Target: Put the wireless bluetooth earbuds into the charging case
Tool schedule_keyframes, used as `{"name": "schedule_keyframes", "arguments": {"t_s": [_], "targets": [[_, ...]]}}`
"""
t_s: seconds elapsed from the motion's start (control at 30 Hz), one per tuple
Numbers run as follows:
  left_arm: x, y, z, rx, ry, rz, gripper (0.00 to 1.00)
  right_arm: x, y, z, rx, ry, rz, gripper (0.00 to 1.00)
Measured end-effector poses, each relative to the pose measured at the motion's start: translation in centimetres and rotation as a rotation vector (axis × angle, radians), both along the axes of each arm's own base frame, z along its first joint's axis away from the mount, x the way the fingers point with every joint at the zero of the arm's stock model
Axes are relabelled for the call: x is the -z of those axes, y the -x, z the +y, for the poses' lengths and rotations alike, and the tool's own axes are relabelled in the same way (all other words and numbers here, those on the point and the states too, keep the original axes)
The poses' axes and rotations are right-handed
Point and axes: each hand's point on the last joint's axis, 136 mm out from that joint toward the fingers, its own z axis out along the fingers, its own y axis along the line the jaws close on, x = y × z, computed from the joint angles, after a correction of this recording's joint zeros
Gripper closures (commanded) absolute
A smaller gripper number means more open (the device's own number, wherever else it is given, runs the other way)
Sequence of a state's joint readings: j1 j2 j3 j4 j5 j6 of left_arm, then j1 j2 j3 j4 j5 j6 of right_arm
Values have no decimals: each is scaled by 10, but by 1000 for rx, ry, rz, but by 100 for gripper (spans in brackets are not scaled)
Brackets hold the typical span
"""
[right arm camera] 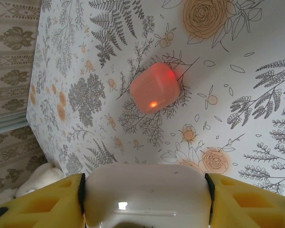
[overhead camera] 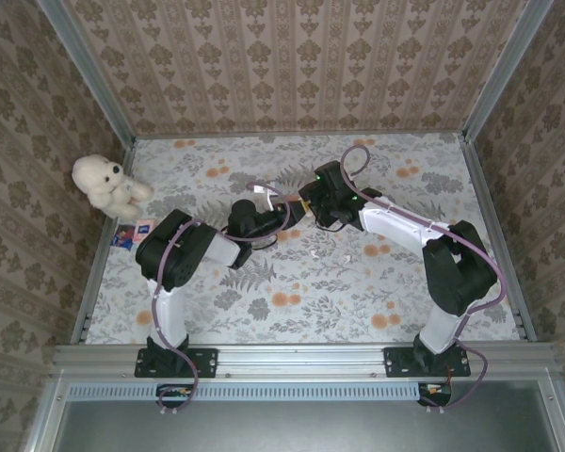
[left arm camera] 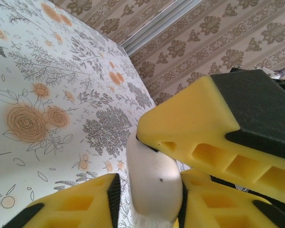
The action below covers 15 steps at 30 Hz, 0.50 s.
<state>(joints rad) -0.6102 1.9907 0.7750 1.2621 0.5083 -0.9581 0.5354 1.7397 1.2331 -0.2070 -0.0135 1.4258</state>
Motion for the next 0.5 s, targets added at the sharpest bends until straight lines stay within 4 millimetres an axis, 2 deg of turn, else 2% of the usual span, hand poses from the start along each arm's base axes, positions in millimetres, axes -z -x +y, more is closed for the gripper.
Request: {"name": "schedule_keyframes", "arguments": {"t_s": [0.07,0.2,0.37,0.5], "targets": [[-1,0,0,0,4,0,74,0,0,0,2,-2,1,50],[0,0,-2,0,5,6,80,2,0,-2,12,-6,7,49],[0,0,-2,4,6,3,86,0,-1,-3,17,-12,2,34],[-5,0,-5,18,18,-5,91,-8,0,-12,16,-16,-18,30]]}}
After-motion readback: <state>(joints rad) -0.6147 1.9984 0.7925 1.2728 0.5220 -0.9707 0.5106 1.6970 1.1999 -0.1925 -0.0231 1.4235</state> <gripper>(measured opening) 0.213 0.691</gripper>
